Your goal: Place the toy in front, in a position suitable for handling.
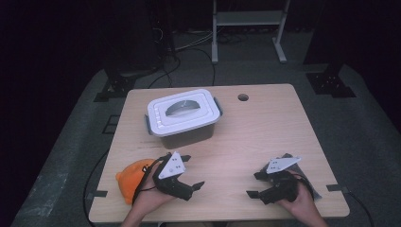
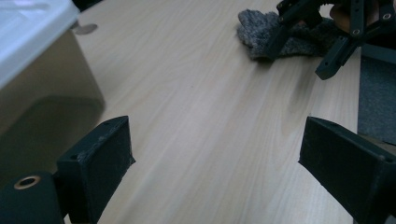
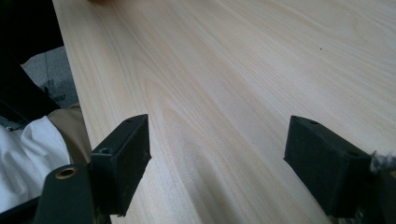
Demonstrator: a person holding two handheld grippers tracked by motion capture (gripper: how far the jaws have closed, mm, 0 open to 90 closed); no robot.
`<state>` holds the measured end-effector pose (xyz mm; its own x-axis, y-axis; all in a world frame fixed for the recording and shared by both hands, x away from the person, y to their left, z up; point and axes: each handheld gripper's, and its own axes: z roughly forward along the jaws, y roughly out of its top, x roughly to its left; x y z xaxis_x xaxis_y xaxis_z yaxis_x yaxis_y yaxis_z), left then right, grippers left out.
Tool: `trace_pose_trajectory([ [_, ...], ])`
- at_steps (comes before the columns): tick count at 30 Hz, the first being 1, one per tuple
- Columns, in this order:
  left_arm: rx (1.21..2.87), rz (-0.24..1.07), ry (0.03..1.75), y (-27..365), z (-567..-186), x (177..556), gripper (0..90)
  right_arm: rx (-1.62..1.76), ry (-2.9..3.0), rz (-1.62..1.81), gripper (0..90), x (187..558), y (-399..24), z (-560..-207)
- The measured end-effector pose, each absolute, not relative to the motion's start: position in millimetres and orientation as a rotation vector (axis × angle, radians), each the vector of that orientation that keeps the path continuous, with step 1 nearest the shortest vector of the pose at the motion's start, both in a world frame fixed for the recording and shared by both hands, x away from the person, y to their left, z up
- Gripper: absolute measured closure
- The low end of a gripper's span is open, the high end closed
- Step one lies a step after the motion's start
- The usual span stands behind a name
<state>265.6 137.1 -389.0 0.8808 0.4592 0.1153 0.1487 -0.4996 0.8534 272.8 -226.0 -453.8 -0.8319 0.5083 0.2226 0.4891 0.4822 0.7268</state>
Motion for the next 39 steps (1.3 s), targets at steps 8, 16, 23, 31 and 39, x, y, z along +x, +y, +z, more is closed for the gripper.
trace_pose_trajectory([
  [8,2.055,0.474,0.448,162.5,-371.0,265.5,8.7,0.913,2.682,1.301,21.2,271.3,-228.5,-453.6],
  [16,2.034,0.517,0.460,200.5,-360.1,263.2,8.7,0.905,2.685,1.291,21.3,271.5,-228.1,-453.6],
  [23,2.048,0.529,0.487,231.4,-362.5,264.2,8.7,0.910,2.678,1.296,21.3,271.5,-229.8,-453.2],
  [31,2.040,0.482,0.566,266.0,-378.3,270.3,8.8,0.904,2.681,1.291,21.8,271.1,-229.7,-453.0],
  [39,2.077,0.373,0.613,285.0,-397.7,277.0,11.3,0.905,2.683,1.285,21.8,270.8,-230.6,-452.6],
])
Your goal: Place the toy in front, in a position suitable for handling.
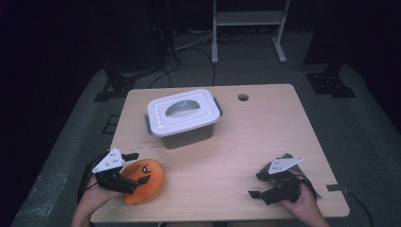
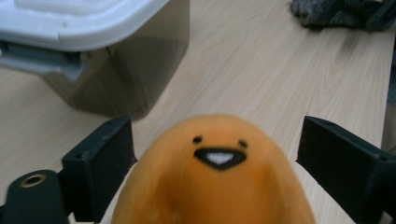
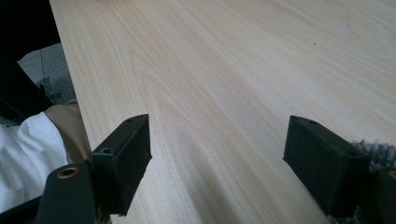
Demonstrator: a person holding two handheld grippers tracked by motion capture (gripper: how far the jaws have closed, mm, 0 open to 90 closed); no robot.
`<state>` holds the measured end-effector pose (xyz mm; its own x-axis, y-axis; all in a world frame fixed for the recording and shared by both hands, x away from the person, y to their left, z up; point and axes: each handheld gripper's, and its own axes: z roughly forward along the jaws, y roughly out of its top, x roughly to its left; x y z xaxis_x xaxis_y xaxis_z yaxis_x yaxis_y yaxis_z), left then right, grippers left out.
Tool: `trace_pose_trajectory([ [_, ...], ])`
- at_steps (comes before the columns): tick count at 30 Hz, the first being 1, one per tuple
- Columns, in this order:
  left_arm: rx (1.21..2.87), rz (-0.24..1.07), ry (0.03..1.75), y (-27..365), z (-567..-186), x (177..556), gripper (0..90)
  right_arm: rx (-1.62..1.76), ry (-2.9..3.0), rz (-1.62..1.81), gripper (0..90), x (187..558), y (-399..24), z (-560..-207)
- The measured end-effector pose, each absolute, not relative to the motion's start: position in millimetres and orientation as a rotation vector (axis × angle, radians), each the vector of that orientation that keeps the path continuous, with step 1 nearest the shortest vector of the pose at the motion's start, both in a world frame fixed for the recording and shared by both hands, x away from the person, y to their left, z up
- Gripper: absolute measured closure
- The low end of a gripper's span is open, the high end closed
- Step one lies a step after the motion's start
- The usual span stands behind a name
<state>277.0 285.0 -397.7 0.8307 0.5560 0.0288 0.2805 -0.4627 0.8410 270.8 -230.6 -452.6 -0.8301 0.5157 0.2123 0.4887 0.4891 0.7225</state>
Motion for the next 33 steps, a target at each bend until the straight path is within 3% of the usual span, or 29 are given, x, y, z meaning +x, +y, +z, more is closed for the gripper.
trace_pose_trajectory([
  [10,2.098,0.284,0.664,292.6,-415.7,283.6,15.7,0.901,2.687,1.282,21.8,270.9,-230.2,-453.1],
  [23,2.119,0.288,0.683,288.2,-422.7,286.6,36.1,0.891,2.695,1.273,22.1,270.7,-228.6,-453.6],
  [33,2.196,0.374,0.665,276.1,-414.1,283.9,53.0,0.889,2.693,1.275,22.1,270.5,-228.8,-453.4],
])
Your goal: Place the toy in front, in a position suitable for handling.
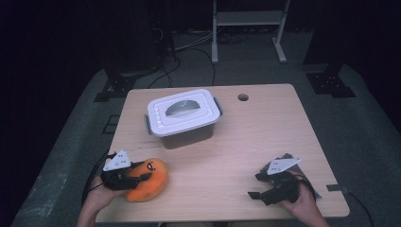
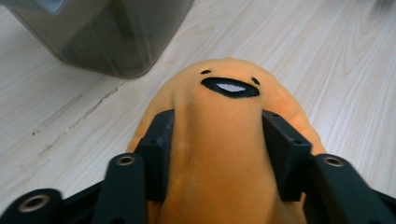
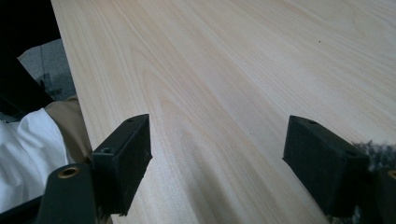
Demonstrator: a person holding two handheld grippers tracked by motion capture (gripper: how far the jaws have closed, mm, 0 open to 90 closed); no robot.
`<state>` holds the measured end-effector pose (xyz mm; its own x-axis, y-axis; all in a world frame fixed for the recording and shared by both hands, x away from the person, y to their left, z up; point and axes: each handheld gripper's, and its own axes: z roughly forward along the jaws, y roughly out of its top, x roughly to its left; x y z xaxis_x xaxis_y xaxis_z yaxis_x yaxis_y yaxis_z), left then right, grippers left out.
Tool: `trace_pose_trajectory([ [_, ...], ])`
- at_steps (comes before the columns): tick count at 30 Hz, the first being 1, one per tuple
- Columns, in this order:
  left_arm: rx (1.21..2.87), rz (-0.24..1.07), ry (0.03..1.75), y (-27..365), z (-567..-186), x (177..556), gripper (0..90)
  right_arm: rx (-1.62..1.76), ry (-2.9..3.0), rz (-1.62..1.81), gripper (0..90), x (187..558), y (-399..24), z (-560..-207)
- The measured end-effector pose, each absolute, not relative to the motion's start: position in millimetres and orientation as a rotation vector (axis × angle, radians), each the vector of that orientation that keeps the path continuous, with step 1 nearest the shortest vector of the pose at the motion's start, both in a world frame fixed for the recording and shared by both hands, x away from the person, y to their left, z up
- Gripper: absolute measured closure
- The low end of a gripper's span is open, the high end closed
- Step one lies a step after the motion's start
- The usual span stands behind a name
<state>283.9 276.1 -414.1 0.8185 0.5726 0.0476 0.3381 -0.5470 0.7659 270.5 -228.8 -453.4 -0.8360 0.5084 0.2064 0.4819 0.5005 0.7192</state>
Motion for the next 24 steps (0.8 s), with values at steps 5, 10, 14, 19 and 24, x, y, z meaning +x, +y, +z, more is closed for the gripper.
trace_pose_trajectory([
  [5,2.183,0.359,0.668,275.2,-407.7,282.8,55.1,0.893,2.689,1.286,22.1,270.8,-229.6,-453.2],
  [10,2.138,0.341,0.677,280.2,-401.9,281.6,55.0,0.900,2.685,1.294,22.1,271.3,-230.5,-452.9],
  [14,2.102,0.335,0.639,276.3,-387.8,277.6,55.0,0.907,2.681,1.299,22.1,271.8,-230.9,-453.0],
  [19,2.115,0.345,0.560,257.6,-371.6,273.7,54.8,0.924,2.670,1.311,22.1,272.0,-232.8,-452.0],
  [24,2.108,0.340,0.481,235.5,-358.8,275.7,54.9,0.934,2.657,1.326,22.1,273.2,-235.8,-452.0],
])
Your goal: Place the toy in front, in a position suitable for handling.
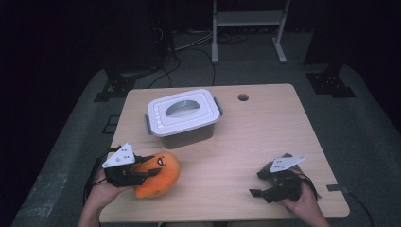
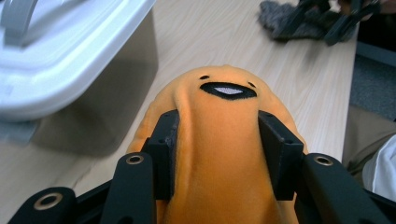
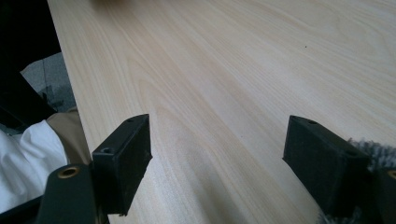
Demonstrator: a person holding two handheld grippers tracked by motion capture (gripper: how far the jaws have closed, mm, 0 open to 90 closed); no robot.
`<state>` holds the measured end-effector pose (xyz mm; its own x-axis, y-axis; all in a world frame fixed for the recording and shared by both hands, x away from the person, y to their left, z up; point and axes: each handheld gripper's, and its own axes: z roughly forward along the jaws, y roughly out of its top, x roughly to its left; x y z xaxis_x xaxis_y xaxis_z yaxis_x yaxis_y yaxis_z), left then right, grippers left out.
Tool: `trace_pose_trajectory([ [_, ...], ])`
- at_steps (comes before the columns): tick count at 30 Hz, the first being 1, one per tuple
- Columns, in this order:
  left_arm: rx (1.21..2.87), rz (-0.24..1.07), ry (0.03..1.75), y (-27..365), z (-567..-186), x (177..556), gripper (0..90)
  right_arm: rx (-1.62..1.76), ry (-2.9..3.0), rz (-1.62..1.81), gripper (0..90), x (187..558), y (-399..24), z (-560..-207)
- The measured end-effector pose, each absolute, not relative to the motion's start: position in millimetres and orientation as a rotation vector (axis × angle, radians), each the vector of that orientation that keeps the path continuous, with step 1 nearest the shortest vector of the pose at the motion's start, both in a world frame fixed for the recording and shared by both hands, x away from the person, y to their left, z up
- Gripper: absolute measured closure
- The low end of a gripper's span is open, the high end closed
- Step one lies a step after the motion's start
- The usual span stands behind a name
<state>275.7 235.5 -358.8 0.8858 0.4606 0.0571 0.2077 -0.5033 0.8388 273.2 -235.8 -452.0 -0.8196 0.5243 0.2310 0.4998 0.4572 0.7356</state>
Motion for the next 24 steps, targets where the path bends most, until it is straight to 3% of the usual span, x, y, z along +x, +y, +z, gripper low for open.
trace_pose_trajectory([
  [10,2.111,0.298,0.365,182.6,-341.3,297.4,54.8,0.950,2.628,1.353,22.1,273.2,-243.4,-447.9],
  [24,2.180,0.209,0.253,113.1,-353.9,315.7,54.4,0.990,2.565,1.404,22.1,273.5,-259.7,-440.0],
])
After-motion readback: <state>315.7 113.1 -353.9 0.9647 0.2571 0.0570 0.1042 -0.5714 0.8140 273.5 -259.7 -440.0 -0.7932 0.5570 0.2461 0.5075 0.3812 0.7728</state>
